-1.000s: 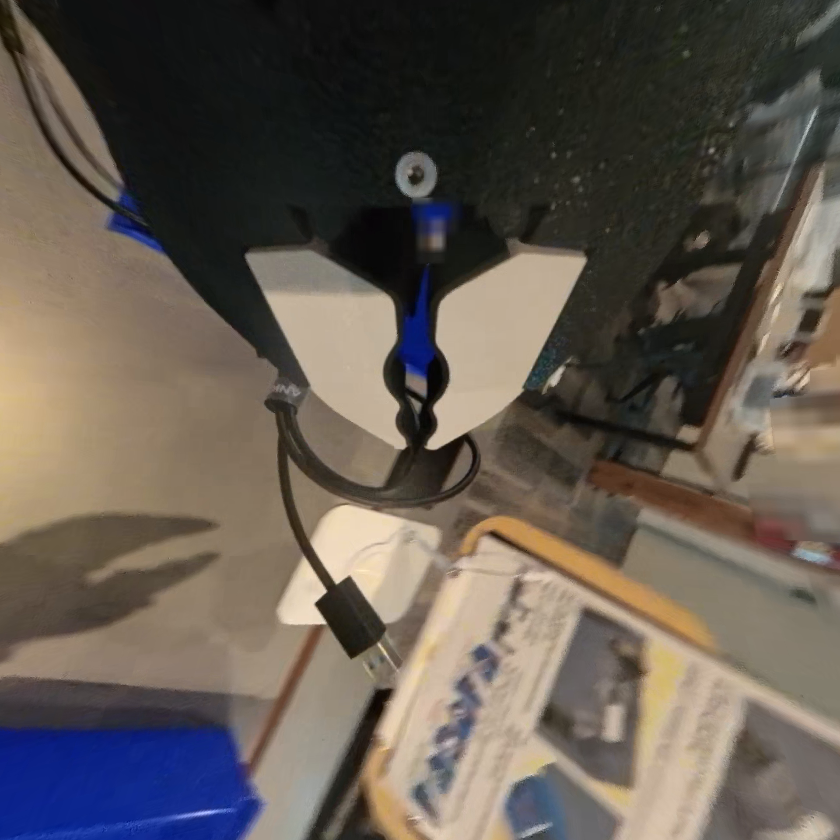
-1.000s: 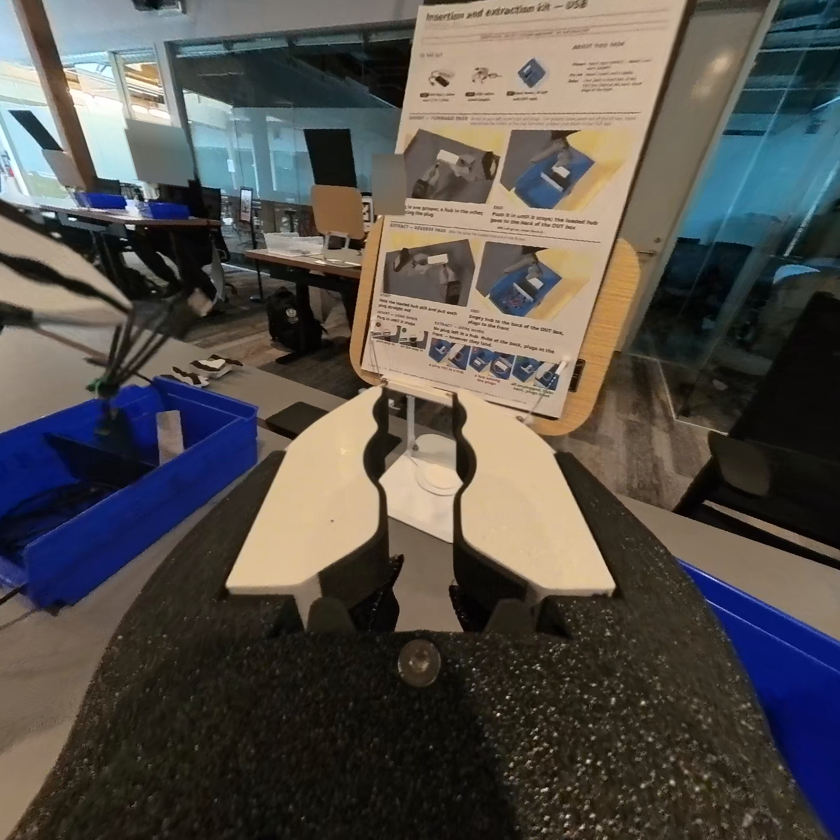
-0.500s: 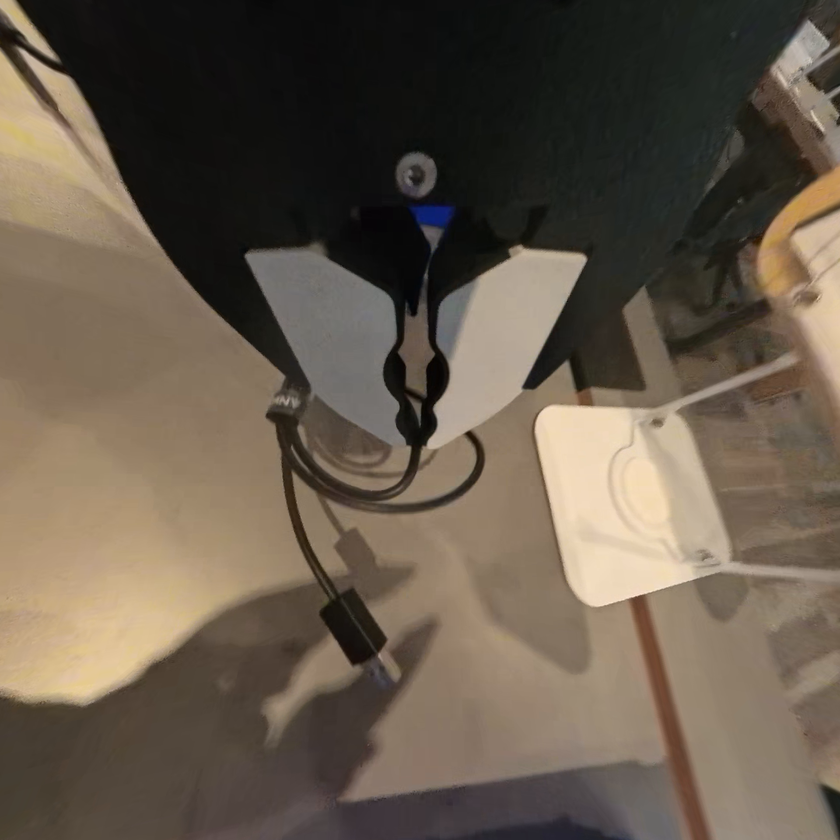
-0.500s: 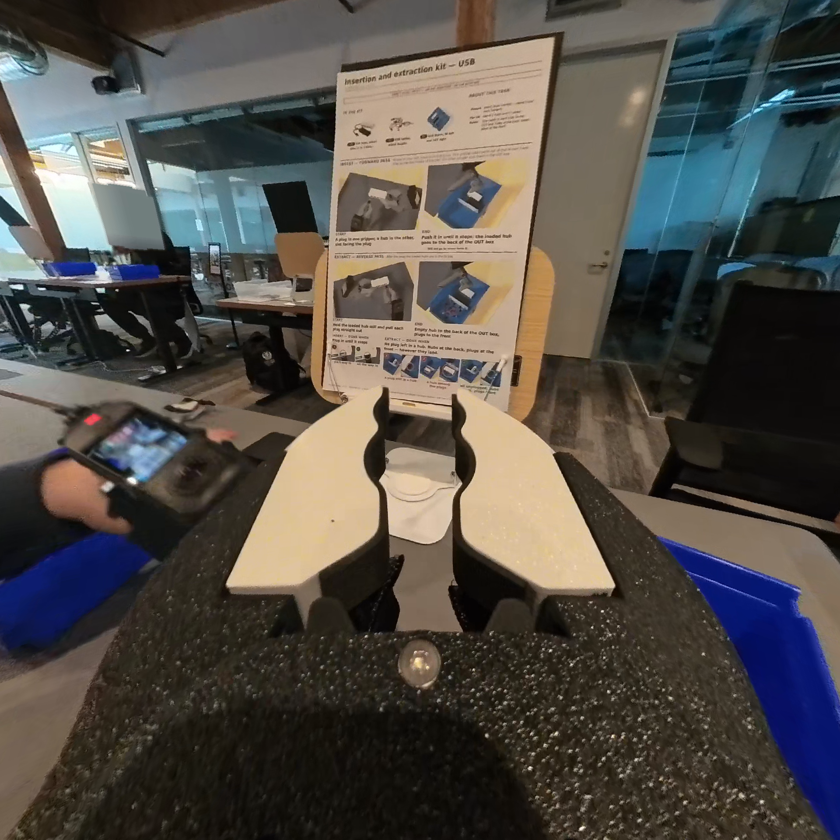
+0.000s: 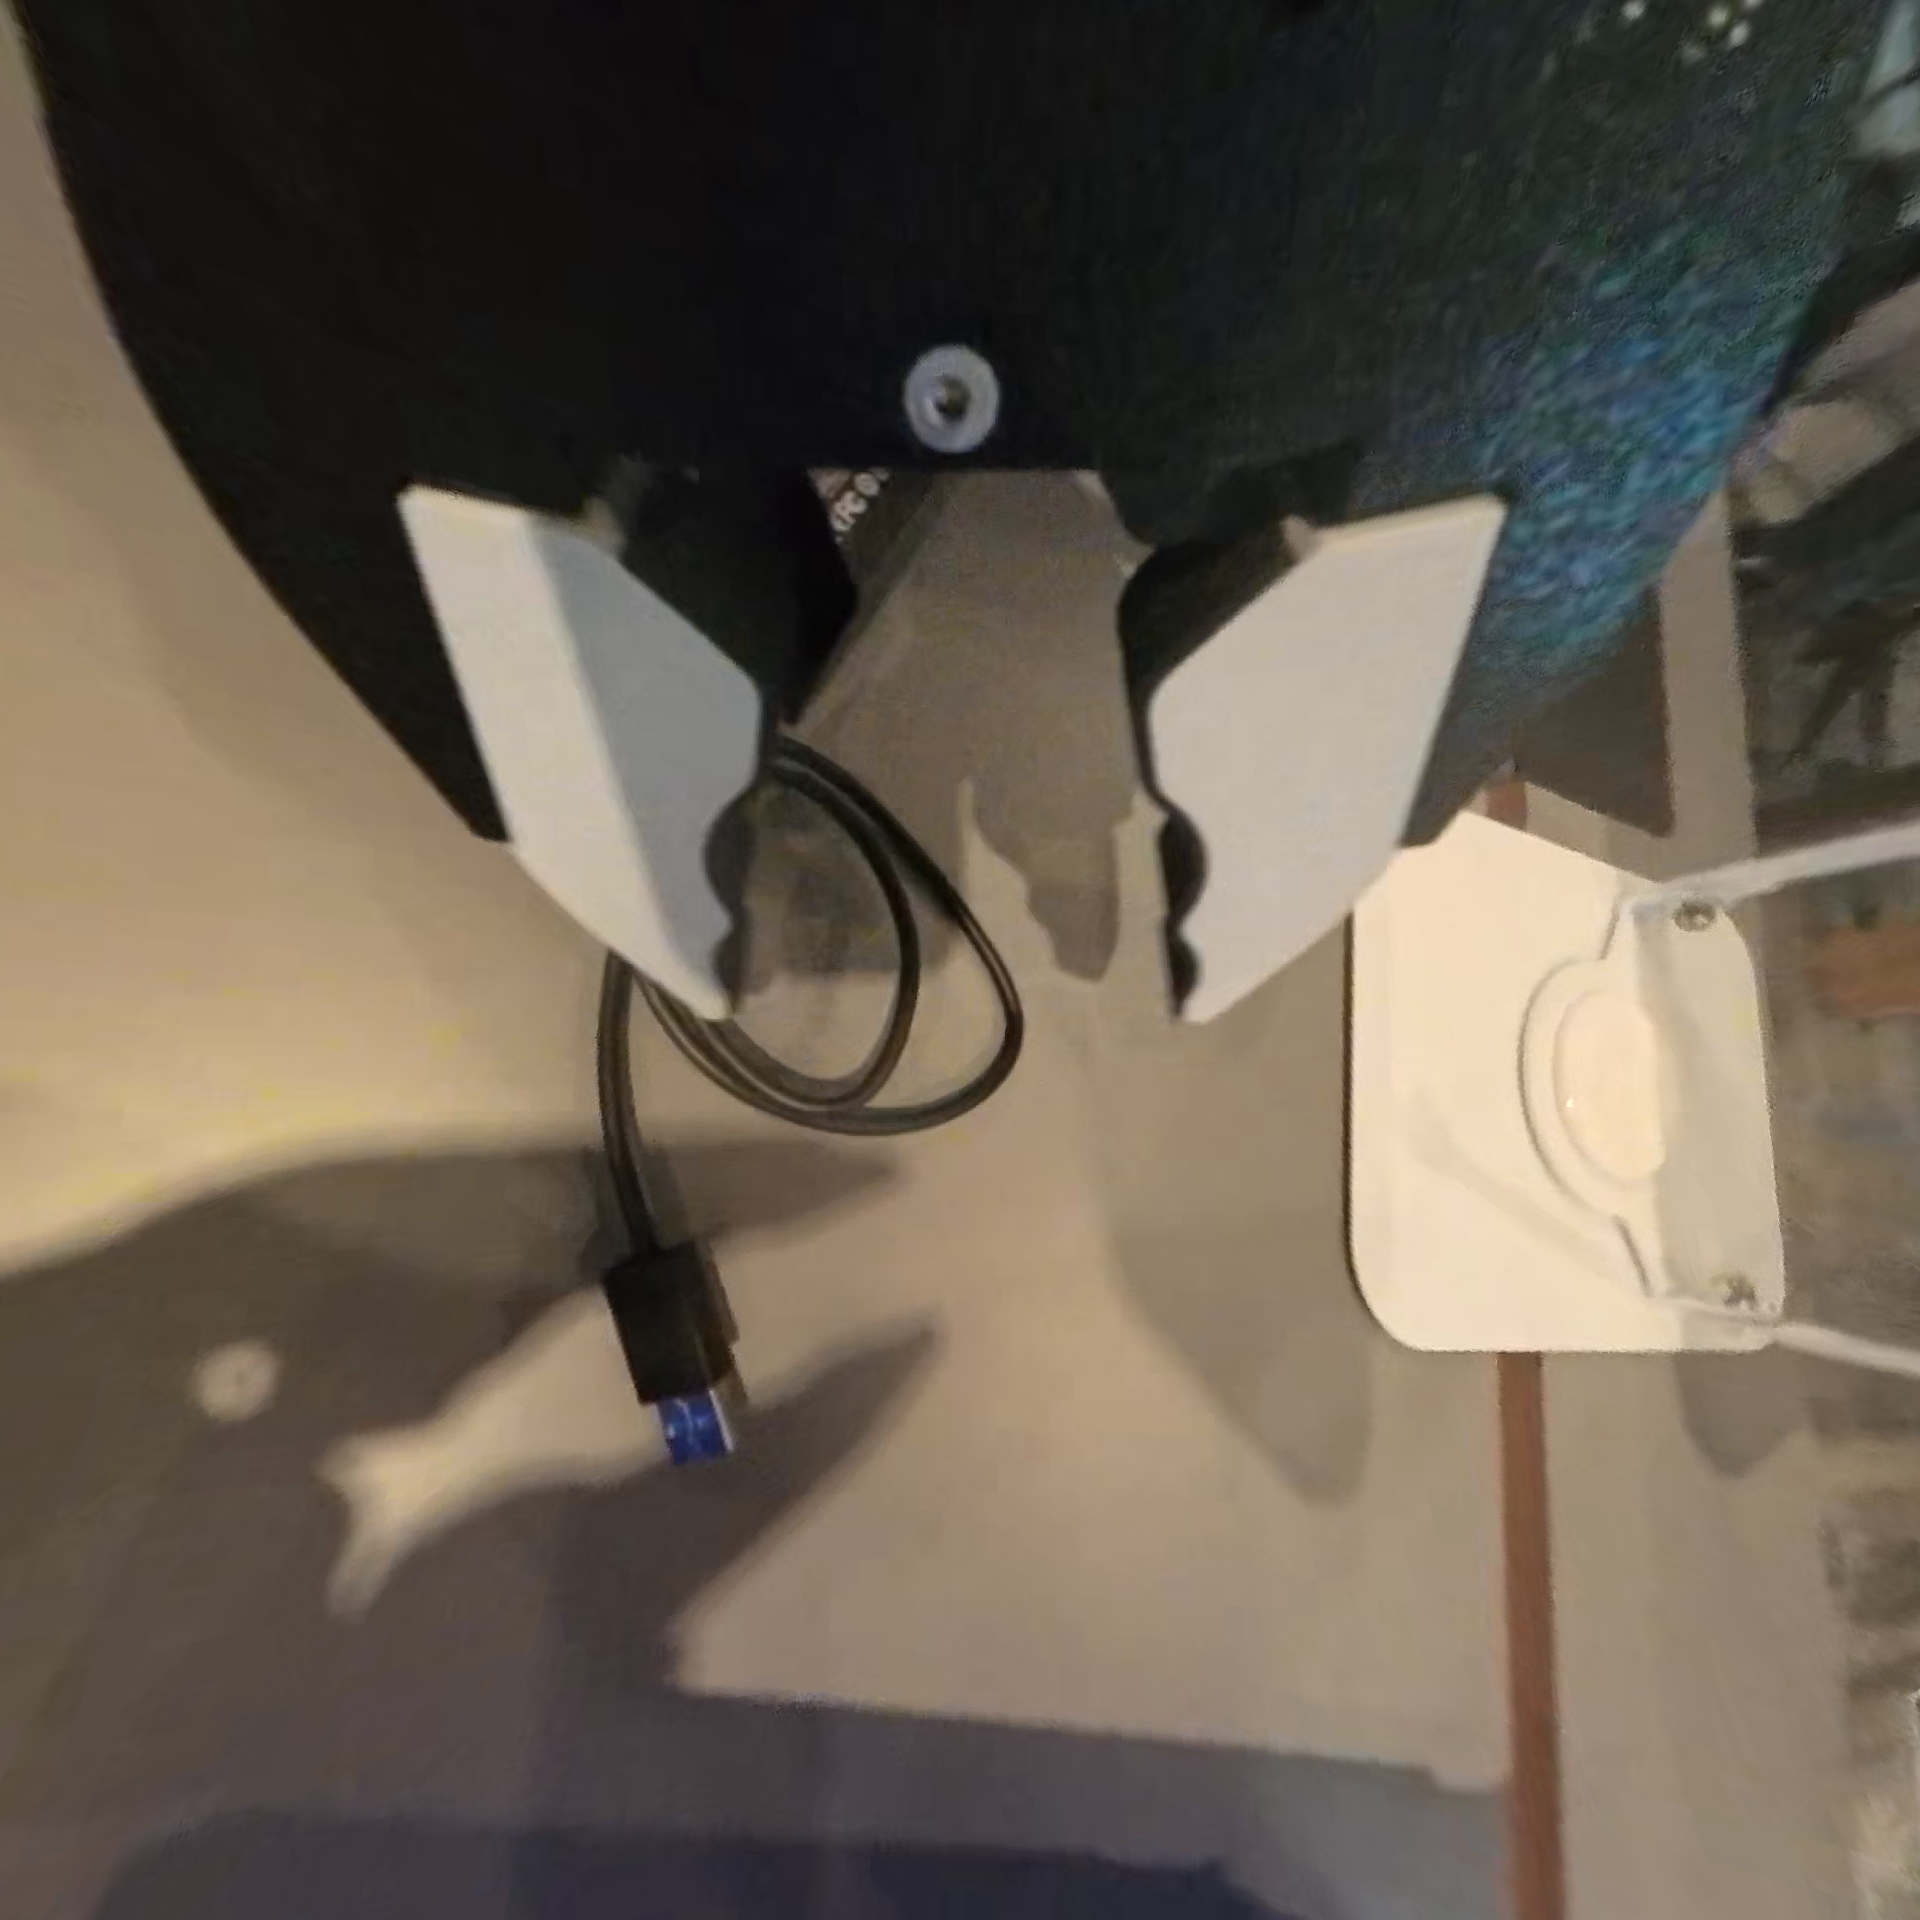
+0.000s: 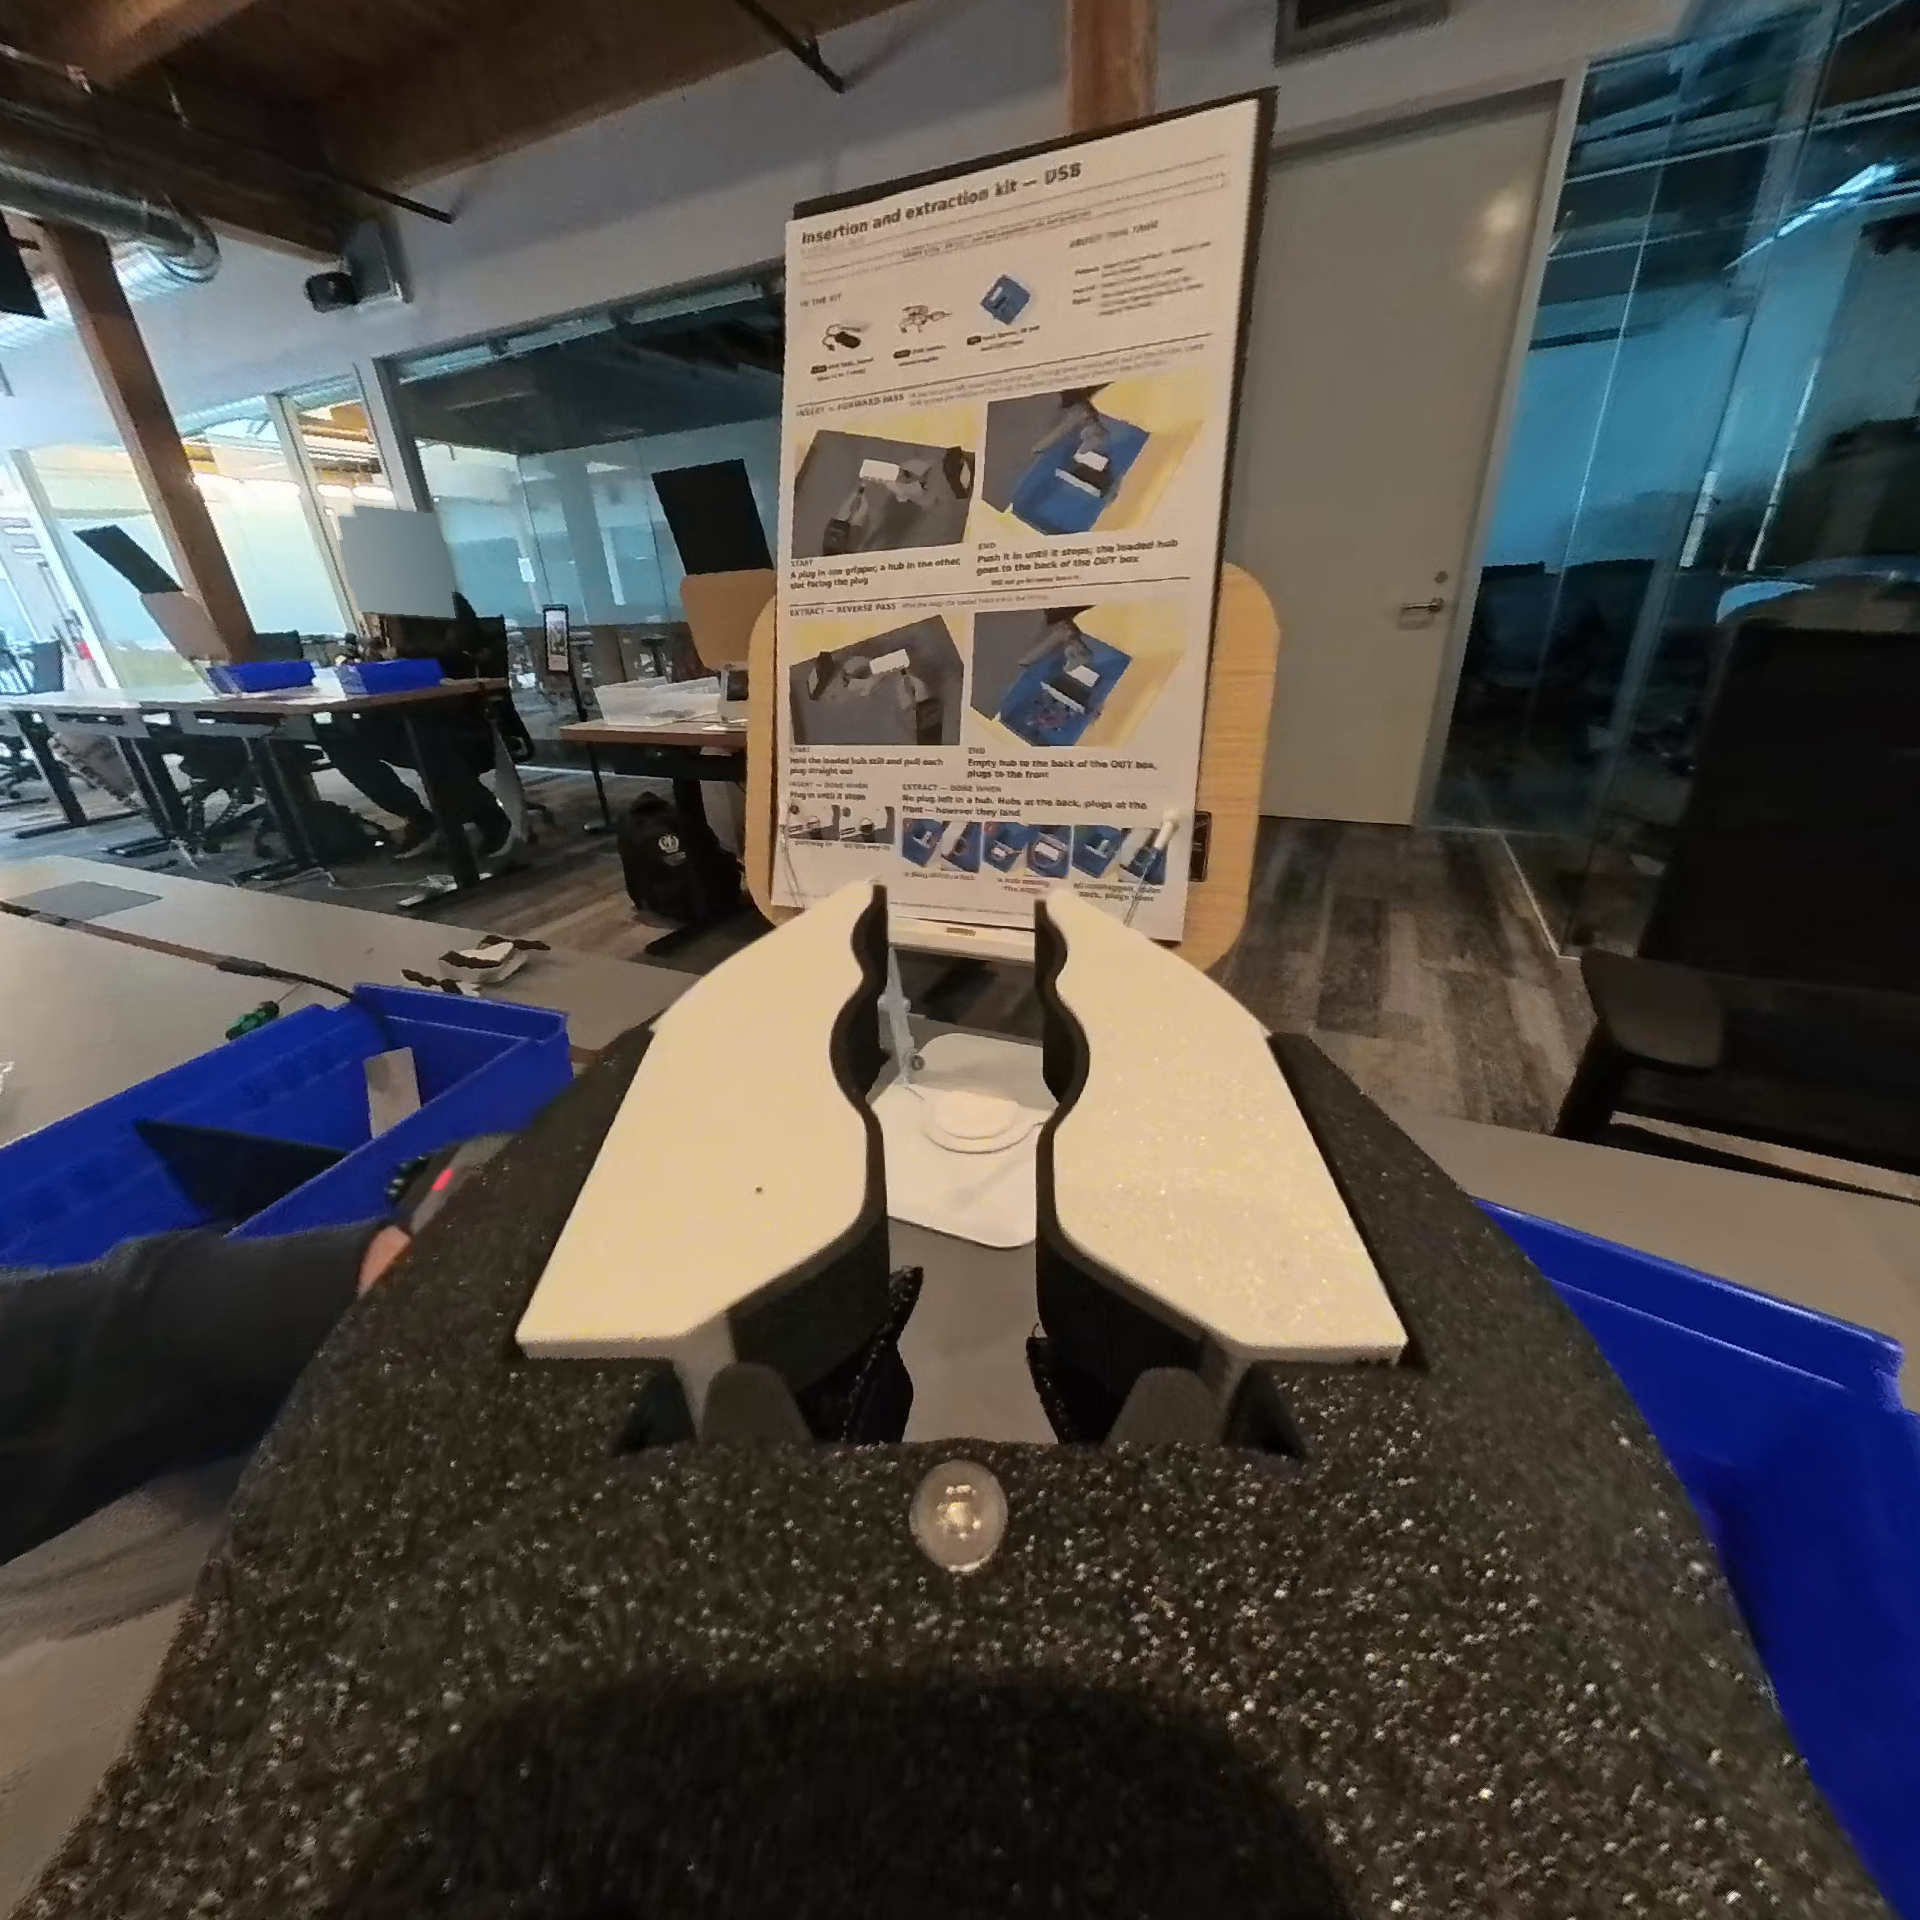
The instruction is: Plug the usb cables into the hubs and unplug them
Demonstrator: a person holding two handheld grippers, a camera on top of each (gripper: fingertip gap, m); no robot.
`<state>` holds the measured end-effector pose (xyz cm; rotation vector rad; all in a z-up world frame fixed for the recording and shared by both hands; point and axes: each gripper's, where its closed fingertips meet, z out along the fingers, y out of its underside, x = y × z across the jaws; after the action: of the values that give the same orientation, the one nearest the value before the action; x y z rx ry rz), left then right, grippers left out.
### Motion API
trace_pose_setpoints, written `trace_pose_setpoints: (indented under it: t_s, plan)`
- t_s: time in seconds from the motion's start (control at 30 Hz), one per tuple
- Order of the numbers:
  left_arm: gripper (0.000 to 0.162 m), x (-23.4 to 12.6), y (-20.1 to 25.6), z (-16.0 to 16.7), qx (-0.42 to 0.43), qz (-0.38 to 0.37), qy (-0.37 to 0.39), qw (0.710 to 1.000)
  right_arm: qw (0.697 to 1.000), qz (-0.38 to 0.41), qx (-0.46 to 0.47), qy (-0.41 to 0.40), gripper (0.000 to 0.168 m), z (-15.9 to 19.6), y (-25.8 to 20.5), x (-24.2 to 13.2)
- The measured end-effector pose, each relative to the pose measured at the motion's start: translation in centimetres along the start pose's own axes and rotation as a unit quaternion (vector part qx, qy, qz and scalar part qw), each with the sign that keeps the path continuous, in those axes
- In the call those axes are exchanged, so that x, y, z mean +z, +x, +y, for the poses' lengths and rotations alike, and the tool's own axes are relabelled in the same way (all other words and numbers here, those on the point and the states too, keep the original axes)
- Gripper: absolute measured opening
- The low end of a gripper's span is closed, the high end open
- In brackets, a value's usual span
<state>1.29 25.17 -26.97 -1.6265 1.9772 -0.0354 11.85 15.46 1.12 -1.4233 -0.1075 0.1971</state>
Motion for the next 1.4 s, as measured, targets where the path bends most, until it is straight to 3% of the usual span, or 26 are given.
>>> trace_pose_setpoints:
  t_s: [0.1, 0.27, 0.37, 0.47, 0.5, 0.57, 0.63, 0.77, 0.97, 1.23, 1.3, 1.37, 1.4]
  plan:
    - [0.1, -2.6, -0.5, 0.1, -0.063, -0.013, 0.058, 0.996, 1.0, 0.0, -0.018, -0.011, 0.027, 0.3, -0.2, 0.1]
    - [0.09, -13.2, -3.2, 3.5, -0.123, -0.131, 0.184, 0.966, 1.0, 0.009, -0.016, -0.013, 0.027, 0.4, 0.1, -0.1]
    - [0.09, -20.7, -5.5, 9.8, -0.17, -0.259, 0.226, 0.923, 1.0, 0.0, -0.016, 0.0, 0.026, -0.2, -0.6, -0.1]
    - [0.079, -25.1, -6.7, 19.1, -0.187, -0.35, 0.171, 0.902, 1.0, -0.005, -0.027, 0.005, 0.026, -0.7, -1.4, -0.2]
    - [0.08, -25.1, -6.4, 21.9, -0.194, -0.334, 0.139, 0.912, 1.0, -0.007, -0.029, 0.008, 0.026, -0.8, -1.6, -0.2]
    - [0.082, -23.6, -3.9, 26.2, -0.201, -0.232, 0.079, 0.948, 0.999, -0.013, -0.028, 0.013, 0.025, -1.0, -2.1, -0.1]
    - [0.072, -22.3, -0.9, 28.9, -0.164, -0.132, 0.034, 0.977, 0.999, -0.021, -0.028, 0.01, 0.025, -0.9, -2.5, 0.1]
    - [0.057, -21.2, 1.2, 32.4, -0.108, -0.073, -0.047, 0.99, 0.999, -0.021, -0.034, -0.009, 0.025, -0.3, -2.8, 0.8]
    - [0.039, -18.9, 2.3, 29.8, -0.051, -0.013, -0.016, 0.999, 0.999, -0.03, -0.041, -0.021, 0.025, 0.0, -3.6, 1.4]
    - [0.042, -15.0, 2.9, 29.0, 0.036, 0.027, -0.079, 0.996, 0.998, -0.042, -0.042, -0.033, 0.025, 0.4, -4.2, 1.8]
    - [0.034, -14.3, 2.8, 28.5, 0.054, 0.029, -0.073, 0.995, 0.998, -0.044, -0.041, -0.036, 0.025, 0.5, -4.3, 1.9]
    - [0.011, -13.6, 2.8, 28.4, 0.087, 0.026, -0.072, 0.993, 0.997, -0.046, -0.041, -0.038, 0.025, 0.6, -4.4, 2.0]
    - [0.01, -13.4, 3.0, 28.5, 0.103, 0.03, -0.077, 0.991, 0.997, -0.047, -0.041, -0.039, 0.025, 0.6, -4.4, 2.0]
